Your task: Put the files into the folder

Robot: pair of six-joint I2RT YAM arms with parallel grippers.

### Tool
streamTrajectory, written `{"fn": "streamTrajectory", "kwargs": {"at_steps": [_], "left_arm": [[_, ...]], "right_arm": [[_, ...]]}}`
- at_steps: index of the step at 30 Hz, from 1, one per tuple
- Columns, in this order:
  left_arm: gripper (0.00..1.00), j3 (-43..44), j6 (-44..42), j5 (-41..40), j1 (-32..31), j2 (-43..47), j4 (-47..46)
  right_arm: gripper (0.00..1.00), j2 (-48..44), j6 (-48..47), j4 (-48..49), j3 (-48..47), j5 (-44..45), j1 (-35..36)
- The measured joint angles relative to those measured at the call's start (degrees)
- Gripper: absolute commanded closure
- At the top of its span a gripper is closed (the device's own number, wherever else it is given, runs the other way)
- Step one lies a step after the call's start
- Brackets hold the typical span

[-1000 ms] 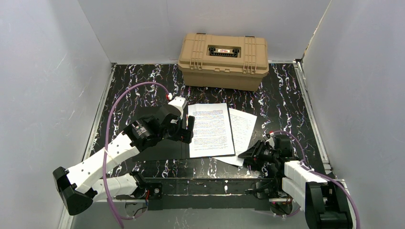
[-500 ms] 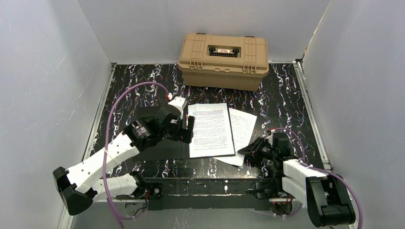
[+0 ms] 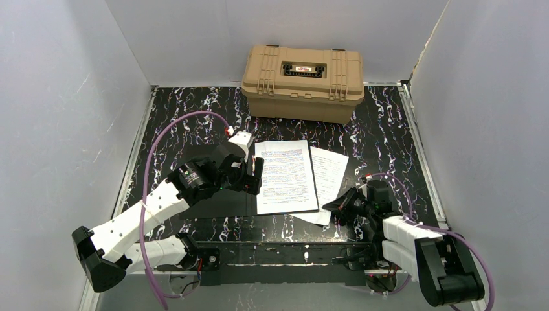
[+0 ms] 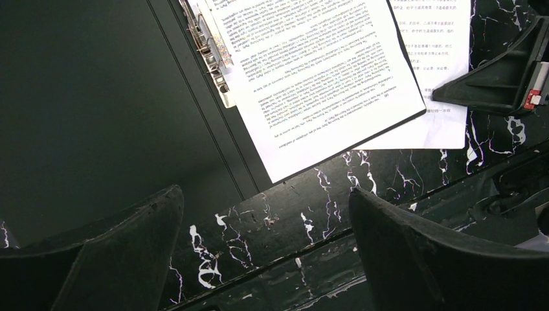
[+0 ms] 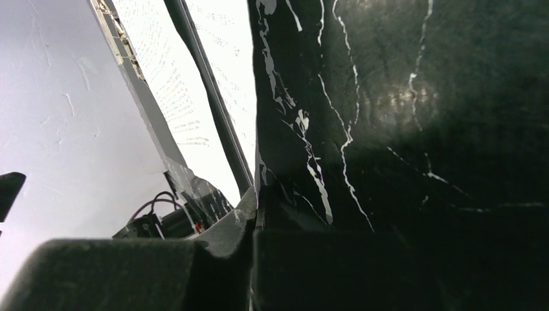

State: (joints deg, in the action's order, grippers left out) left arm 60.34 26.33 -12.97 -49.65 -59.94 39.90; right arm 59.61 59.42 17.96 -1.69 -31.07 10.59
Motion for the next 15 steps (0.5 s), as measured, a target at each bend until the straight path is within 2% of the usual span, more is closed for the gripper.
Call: {"fn": "streamTrajectory", "kwargs": {"at_steps": [8,15], "left_arm": [[0.02,0.0,-0.3,-0.7,0.0,0.4,0.5],[0.02,0.0,-0.4,-1.4,0.0,2.1,1.2]], "right_arm": [[0.99,-9.6,-4.9,-12.1,-1.8,4.6,0.0],[0.99,-11.0,-12.8,-26.3,-9.6,10.0,0.0]]}}
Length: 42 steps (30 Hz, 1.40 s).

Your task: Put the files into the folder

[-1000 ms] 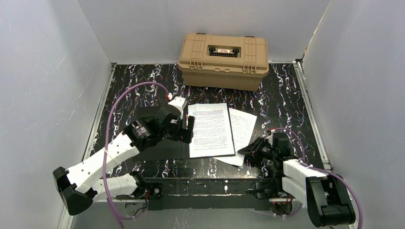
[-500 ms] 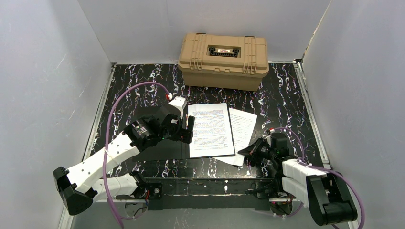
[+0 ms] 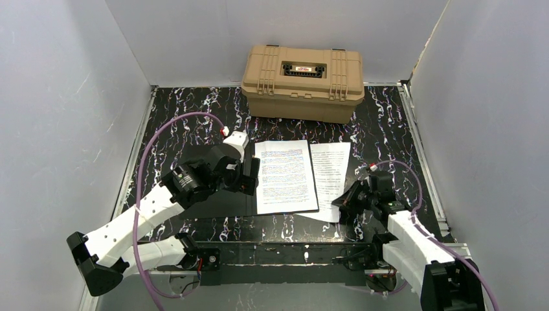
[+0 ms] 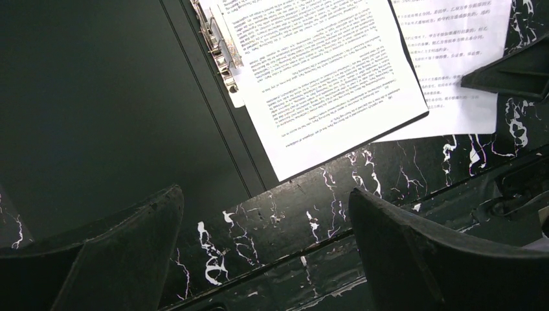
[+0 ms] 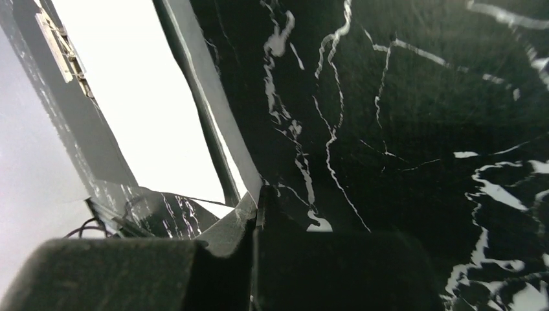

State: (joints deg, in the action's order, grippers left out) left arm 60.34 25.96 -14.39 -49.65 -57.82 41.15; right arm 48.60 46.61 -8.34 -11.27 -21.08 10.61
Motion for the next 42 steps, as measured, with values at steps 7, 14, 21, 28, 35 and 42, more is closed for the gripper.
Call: {"fn": "streamTrajectory", "kwargs": {"at_steps": [7,14,21,28,35,42], "left_arm": [[0.02,-0.9,0.1,-0.2,0.0,1.4,0.4],[0.02,-0.9,0.3,-0.2,0.0,1.4,0.4],[0.02,-0.9,1.3,-0.2,0.0,1.4,-0.7],[0.02,-1.0,2.8,0.0,0.0,1.3,-3.3],[0.02,-1.7,6.3,3.3,1.3,1.0,-8.5],[0.02,-8.0,13.4,13.7,9.4,2.6,-17.2]], "right_arm": [[0.99,-3.8,-7.4,-12.6,-12.4,6.5,0.0],[0.99,-5.0,-13.5,-18.4,-22.6,10.7,0.0],[0.99,-4.3,-17.7,-20.8,-30.8,9.2,0.0],[0.99,-2.2,-20.0,-21.1,-41.4,4.9,0.0],[0.99,0.4,-18.7,-16.6,-46.2,-4.5,0.0],[0.99,2.8,-12.7,-6.8,-47.1,-16.4,0.0]]}}
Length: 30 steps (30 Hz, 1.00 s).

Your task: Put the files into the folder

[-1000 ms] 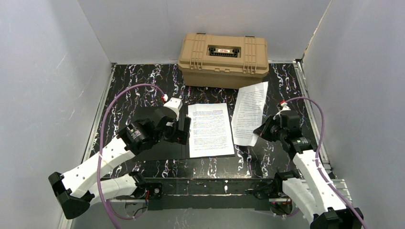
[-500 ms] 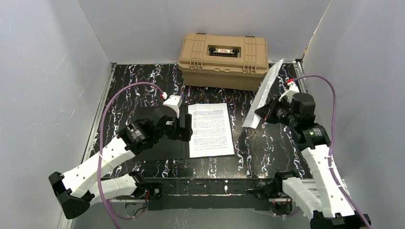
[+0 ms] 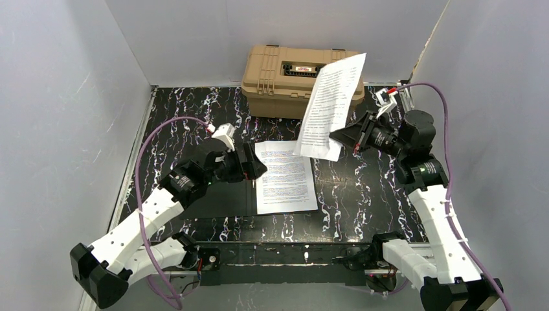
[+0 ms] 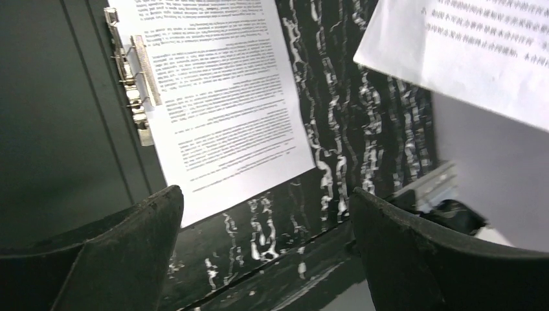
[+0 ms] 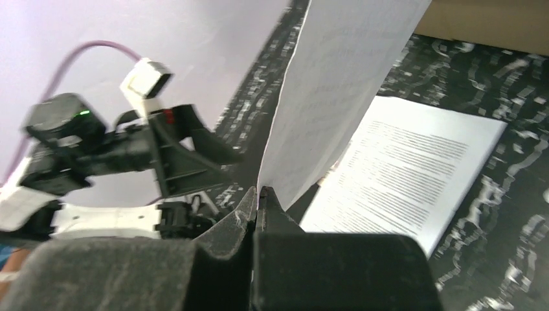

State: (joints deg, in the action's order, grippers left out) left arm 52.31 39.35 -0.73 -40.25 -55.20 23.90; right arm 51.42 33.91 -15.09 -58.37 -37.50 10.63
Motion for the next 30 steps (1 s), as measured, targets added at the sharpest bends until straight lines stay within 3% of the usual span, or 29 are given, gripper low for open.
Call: {"fn": "streamTrajectory", "kwargs": {"at_steps": [11,30], "left_arm": [[0.02,-8.4,12.8,16.9,10.3,3.3,-21.7],[0.02,-16.3,28.6,28.5,14.3,2.7,-55.9]], "right_arm": [[0.99,3.7,11.0,17.2,-2.4,-11.8,4.2],[0.99,3.3,18.8,30.4,-2.2,-20.1,14.5]]}}
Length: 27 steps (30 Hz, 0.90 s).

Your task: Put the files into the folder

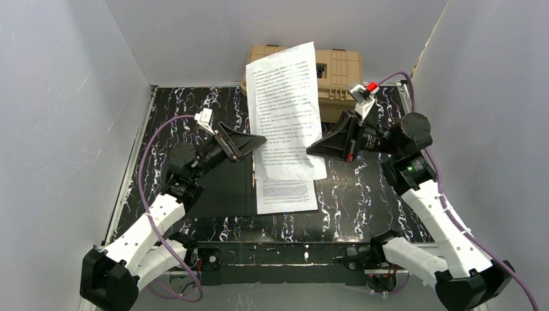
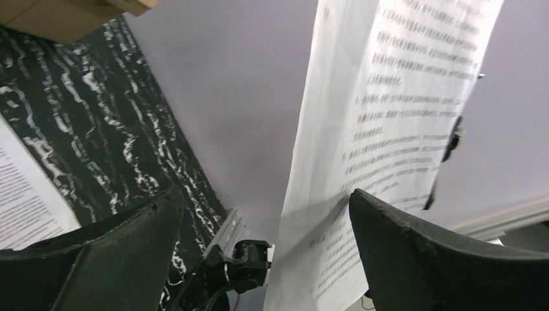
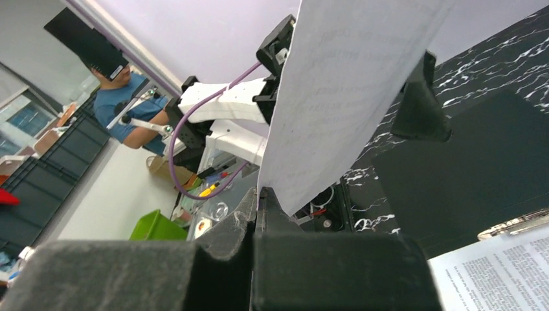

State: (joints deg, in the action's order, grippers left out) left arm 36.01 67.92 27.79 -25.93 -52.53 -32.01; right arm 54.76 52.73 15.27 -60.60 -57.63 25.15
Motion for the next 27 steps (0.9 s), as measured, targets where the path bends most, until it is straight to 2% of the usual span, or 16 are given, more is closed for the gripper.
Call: {"fn": "streamTrajectory", "kwargs": {"at_steps": [8,15,17,27], "left_arm": [[0.04,0.0,4.3,4.7,0.0,-2.1,-12.9],[0.25,0.0,7.6,8.3,0.0,-3.5,-19.9],[0.33,0.0,7.8,9.2,0.0,-3.5,-20.8],[0.90,0.2,8.6,11.4,0.0,-3.2,-22.0]], "right_arm": [[0.99,-2.4,1.6,2.6,3.7,-1.7,1.2],[0.99,-4.3,1.0,1.9,5.4,-2.3,1.2],[0.99,-4.9,0.0,0.8,5.4,-2.4,1.2],[0.99,-6.5,-2.1,-1.8,6.1,-2.7,1.2]]}}
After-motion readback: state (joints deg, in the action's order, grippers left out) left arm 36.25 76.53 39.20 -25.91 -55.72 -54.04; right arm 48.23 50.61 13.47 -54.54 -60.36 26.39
